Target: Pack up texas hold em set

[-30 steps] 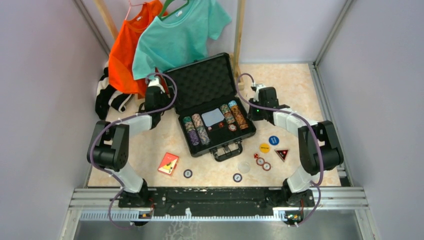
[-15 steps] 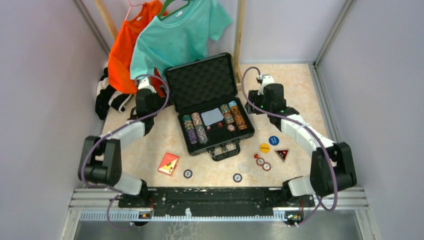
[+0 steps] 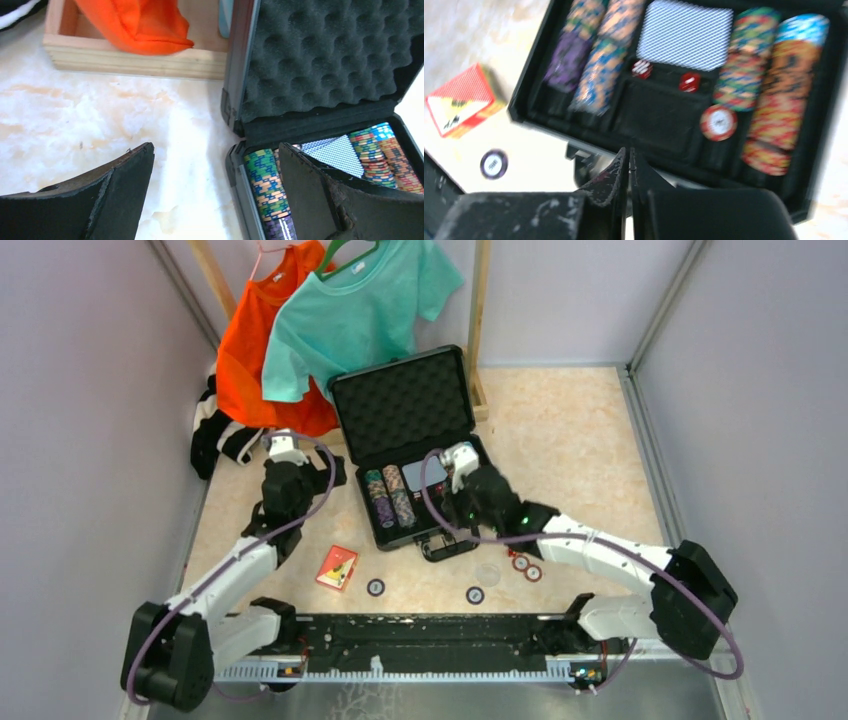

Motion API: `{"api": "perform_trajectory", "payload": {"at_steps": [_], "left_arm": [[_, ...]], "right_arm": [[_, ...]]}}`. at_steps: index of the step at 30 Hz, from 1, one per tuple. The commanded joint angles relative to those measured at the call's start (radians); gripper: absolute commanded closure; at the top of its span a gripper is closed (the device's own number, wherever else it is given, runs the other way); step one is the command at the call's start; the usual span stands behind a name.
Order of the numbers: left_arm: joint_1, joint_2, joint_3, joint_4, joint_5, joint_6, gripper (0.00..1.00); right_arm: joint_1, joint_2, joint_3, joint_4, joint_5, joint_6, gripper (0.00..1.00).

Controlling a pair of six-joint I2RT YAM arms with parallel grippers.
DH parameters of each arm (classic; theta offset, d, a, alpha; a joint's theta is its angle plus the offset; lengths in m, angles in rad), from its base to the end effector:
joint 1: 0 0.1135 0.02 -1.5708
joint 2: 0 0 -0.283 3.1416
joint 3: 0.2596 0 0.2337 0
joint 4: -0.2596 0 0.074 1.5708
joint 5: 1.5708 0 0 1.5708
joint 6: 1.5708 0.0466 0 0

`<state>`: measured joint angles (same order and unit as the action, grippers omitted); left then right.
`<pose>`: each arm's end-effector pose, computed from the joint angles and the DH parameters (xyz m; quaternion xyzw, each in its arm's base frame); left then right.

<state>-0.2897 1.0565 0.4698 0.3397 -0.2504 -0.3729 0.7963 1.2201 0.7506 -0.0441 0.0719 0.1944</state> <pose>0.2119 -0.0511 0.2557 -0.1092 0.7788 -0.1052 0.6087 0.1816 0.1808 0.2714 -0.2385 0.8295 0.2123 0.4582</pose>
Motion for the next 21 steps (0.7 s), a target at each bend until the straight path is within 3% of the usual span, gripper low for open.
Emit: {"api": "perform_trajectory", "payload": {"at_steps": [1, 9, 21], "left_arm": [[-0.005, -0.079, -0.032, -0.085, -0.071, 0.018, 0.01], [-0.005, -0.107, -0.078, -0.114, -0.035, 0.012, 0.01], [-0.005, -0.174, -0.109, -0.156, -0.007, 0.001, 0.01]], "right_arm": [[0.177, -0.026, -0.075, 0.069, 0.13, 0.062, 0.98], [0.325, 0.144, -0.067, 0.171, 0.157, 0.103, 1.0], [0.339, 0.394, 0.089, 0.2, 0.184, 0.091, 1.0]]}}
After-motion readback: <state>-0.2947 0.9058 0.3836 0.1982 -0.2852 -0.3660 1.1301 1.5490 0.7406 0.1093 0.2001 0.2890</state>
